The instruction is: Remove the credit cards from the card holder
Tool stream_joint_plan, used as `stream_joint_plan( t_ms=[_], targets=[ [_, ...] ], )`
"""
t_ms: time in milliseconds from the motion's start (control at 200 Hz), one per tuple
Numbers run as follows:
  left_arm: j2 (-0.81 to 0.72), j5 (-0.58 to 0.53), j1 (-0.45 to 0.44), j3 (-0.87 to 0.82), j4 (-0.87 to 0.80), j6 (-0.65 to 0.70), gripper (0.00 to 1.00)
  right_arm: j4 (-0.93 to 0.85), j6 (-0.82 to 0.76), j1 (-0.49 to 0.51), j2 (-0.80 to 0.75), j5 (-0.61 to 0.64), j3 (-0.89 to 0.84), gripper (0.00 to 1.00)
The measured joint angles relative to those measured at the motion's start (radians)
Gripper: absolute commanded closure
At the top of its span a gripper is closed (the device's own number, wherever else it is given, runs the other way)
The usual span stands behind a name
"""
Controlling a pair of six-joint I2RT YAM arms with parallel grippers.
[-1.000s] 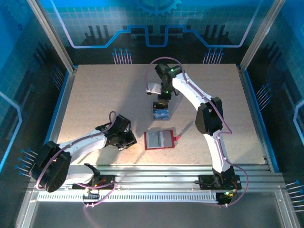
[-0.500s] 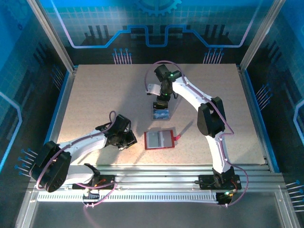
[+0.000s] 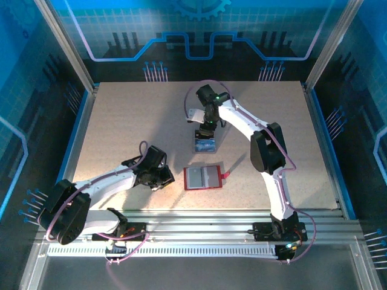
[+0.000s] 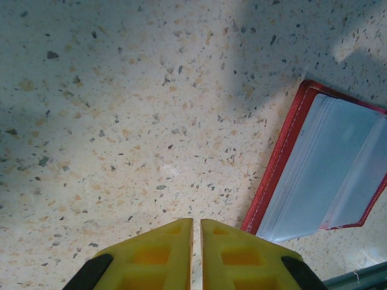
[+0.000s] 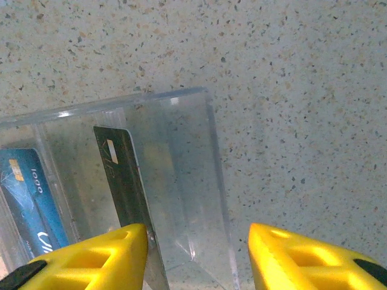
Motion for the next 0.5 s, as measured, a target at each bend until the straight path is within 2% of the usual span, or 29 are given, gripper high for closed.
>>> stream_joint_plan(
  t_ms=[500],
  targets=[
    [-0.023,0.000,0.000,0.000,0.000,-0.006,0.88,-0.044,-0.007,0.002,0.023,-0.042,-0.001,0.52]
  ],
)
